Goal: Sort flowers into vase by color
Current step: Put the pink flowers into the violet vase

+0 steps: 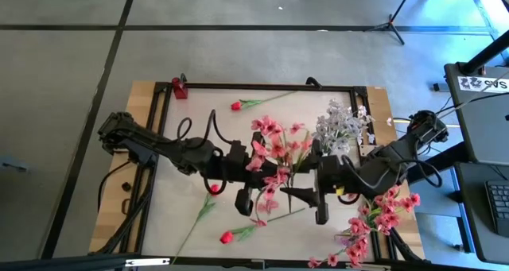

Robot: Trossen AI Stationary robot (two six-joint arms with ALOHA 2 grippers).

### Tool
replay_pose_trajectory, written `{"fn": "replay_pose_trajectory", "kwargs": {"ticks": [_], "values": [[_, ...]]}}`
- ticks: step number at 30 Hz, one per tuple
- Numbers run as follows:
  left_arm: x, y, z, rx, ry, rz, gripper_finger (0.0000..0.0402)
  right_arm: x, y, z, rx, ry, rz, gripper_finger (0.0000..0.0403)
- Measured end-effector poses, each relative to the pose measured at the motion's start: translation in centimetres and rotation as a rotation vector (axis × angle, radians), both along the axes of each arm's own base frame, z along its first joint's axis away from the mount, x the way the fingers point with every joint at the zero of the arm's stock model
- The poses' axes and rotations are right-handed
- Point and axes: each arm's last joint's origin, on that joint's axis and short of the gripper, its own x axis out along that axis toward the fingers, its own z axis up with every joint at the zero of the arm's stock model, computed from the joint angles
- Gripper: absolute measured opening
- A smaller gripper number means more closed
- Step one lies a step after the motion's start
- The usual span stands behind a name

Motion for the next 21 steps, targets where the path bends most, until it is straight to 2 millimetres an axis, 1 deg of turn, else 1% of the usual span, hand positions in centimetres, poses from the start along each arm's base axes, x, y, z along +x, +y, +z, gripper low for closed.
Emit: {"fn": "replay_pose_trajectory", "kwargs": {"ticks": [3, 7, 8, 9, 12, 15, 17, 21], "values": [[0.0, -0.1, 0.0, 0.017, -0.003, 0.001, 0.0025, 0.0, 0.1, -0.1, 0.0, 0.005, 0.001, 0.0152], [0.0, 0.1, 0.0, 0.018, -0.003, 0.005, 0.0031, 0.0, 0.1, -0.1, 0.001, 0.004, 0.007, 0.0048], [0.1, 0.2, 0.0, 0.019, -0.002, 0.005, 0.0034, 0.0, 0.1, -0.1, 0.001, 0.004, 0.011, 0.0026], [0.1, 0.1, 0.0, 0.022, 0.004, 0.004, 0.0038, 0.0, 0.1, -0.1, -0.001, 0.004, 0.017, 0.0015], [-0.5, -0.1, 0.0, 0.038, 0.049, -0.002, 0.0058, 0.0, 0.1, 0.1, 0.006, -0.007, 0.021, 0.0022], [-1.9, -0.3, 0.6, 0.051, 0.119, 0.024, 0.0084, -0.3, 0.0, 0.5, 0.021, -0.025, 0.047, 0.0015], [-3.1, -0.7, 0.9, 0.066, 0.175, 0.031, 0.0101, -1.1, 0.2, 1.0, 0.029, -0.047, 0.096, 0.0008], [-5.8, -1.8, 1.1, 0.081, 0.295, 0.005, 0.0123, -3.2, 0.7, 2.6, 0.038, -0.128, 0.211, 0.0012]]}}
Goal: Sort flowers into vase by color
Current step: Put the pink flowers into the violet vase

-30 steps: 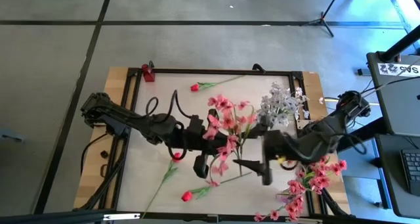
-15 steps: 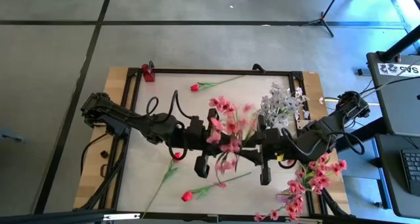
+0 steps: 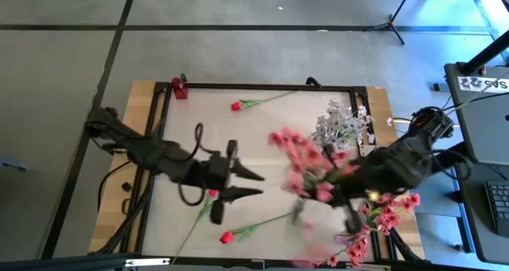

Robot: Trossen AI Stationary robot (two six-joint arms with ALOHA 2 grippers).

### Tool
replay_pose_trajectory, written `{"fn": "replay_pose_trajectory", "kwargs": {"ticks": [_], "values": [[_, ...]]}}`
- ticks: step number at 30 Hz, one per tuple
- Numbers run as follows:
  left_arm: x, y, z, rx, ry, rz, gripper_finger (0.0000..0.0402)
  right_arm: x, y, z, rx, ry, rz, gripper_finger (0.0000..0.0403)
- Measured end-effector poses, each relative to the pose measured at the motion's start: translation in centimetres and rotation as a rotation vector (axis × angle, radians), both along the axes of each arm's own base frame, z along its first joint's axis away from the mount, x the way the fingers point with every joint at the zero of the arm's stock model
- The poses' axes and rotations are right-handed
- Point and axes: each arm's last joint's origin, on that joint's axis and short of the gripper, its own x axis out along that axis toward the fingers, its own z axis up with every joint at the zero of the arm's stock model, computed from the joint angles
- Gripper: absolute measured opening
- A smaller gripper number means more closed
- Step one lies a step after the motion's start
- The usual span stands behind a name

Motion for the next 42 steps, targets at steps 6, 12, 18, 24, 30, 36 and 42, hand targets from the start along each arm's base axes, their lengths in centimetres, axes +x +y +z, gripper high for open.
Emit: {"fn": "replay_pose_trajectory", "kwargs": {"ticks": [6, 12, 18, 24, 30, 36, 42], "values": [[-2.3, -2.4, -0.4, -0.01, 0.084, 0.024, 0.012, -4.7, 1.1, 2.7, 0.014, -0.169, 0.301, 0.001], [-2.9, -4.1, -0.7, -0.026, 0.088, 0.002, 0.0106, -8.7, 2.6, 4.3, 0.094, -0.291, 0.589, 0.0008], [-2.7, -4.0, 0.1, -0.114, 0.015, 0.007, 0.0098, -10.5, 5.6, 2.0, -0.024, -0.129, 0.691, 0.0006], [-0.9, -4.0, 0.5, -0.204, -0.138, 0.095, 0.0096, -12.7, 7.5, 0.3, -0.153, -0.04, 0.774, 0.0004], [0.1, -3.5, 0.1, -0.267, -0.167, 0.234, 0.0096, -14.0, 7.8, -0.6, -0.231, 0.032, 0.74, 0.0003], [0.4, -3.5, -0.4, -0.278, -0.143, 0.283, 0.0096, -15.1, 8.1, -2.4, -0.321, 0.109, 0.677, 0.0002], [0.7, -3.0, -0.7, -0.283, -0.123, 0.334, 0.0096, -15.1, 8.1, -5.7, -0.328, 0.147, 0.636, 0.0002]]}}
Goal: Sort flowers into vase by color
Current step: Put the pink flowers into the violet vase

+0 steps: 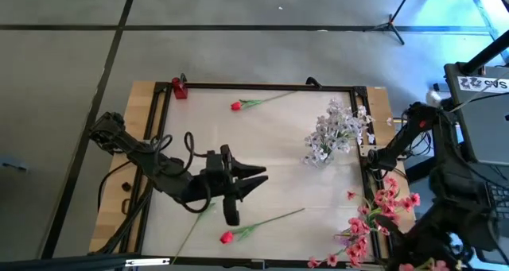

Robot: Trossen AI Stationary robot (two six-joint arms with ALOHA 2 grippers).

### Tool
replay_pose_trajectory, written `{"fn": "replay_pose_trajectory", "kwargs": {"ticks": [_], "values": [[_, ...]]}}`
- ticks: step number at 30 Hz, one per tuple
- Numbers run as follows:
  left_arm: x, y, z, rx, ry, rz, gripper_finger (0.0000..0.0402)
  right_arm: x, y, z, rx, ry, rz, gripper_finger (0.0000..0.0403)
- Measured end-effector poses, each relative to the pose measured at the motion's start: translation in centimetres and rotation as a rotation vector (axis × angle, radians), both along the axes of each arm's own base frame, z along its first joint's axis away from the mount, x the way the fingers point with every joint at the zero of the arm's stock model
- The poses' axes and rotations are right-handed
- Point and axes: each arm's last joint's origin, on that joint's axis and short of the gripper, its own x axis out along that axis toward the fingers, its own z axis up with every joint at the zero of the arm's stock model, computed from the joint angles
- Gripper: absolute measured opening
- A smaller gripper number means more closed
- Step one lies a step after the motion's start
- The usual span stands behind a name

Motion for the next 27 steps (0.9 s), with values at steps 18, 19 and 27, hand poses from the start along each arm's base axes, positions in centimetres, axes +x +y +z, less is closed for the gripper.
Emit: {"fn": "replay_pose_trajectory", "kwargs": {"ticks": [18, 19, 27], "values": [[0.4, 0.8, -0.1, -0.022, 0.005, 0.054, 0.0096, -1.1, -4.2, -6.4, 0.073, -0.023, -0.016, 0.0002], [0.3, 0.8, -0.1, -0.025, 0.004, 0.06, 0.0096, -1.1, -4.3, -6.3, 0.076, -0.026, -0.014, 0.0002], [0.5, 1.2, -0.1, -0.028, 0.006, 0.088, 0.0096, -1.1, -4.2, -7.8, -0.011, -0.06, 0.016, 0.0002]]}}
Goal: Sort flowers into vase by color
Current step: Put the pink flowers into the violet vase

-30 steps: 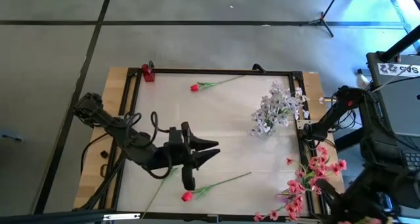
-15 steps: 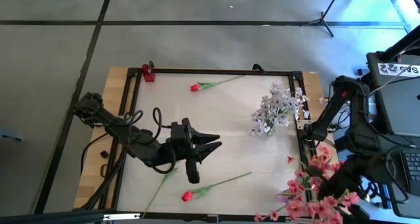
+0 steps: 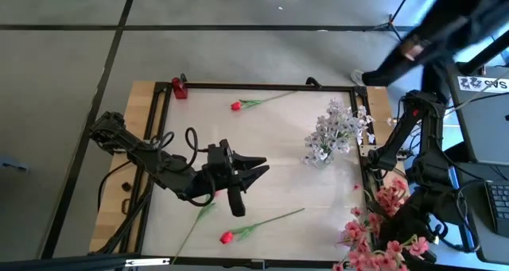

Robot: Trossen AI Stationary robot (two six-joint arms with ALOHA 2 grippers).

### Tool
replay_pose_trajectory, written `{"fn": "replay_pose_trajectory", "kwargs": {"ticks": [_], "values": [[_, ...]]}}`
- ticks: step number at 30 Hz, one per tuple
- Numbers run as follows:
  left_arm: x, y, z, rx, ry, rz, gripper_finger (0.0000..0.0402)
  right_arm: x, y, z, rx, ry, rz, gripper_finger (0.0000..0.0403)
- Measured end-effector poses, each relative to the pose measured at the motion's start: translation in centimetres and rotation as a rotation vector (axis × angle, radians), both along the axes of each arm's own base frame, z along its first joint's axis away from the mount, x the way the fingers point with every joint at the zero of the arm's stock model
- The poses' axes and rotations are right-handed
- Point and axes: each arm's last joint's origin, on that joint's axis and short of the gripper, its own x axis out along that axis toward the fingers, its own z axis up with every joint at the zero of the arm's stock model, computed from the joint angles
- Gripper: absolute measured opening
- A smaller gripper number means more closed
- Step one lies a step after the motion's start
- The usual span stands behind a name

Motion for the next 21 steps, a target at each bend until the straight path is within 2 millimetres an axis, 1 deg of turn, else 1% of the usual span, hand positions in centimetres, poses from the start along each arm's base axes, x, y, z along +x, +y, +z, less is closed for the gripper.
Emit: {"fn": "replay_pose_trajectory", "kwargs": {"ticks": [15, 21], "values": [[0.0, 0.0, -0.2, 0.007, 0.015, 0.0, 0.0096, 0.0, 0.1, -2.4, -0.067, 0.031, -0.001, 0.0002], [0.2, 0.4, -0.2, 0.012, 0.02, 0.01, 0.0096, -1.8, 0.3, -2.9, -0.117, -0.015, -0.078, 0.0001]]}}
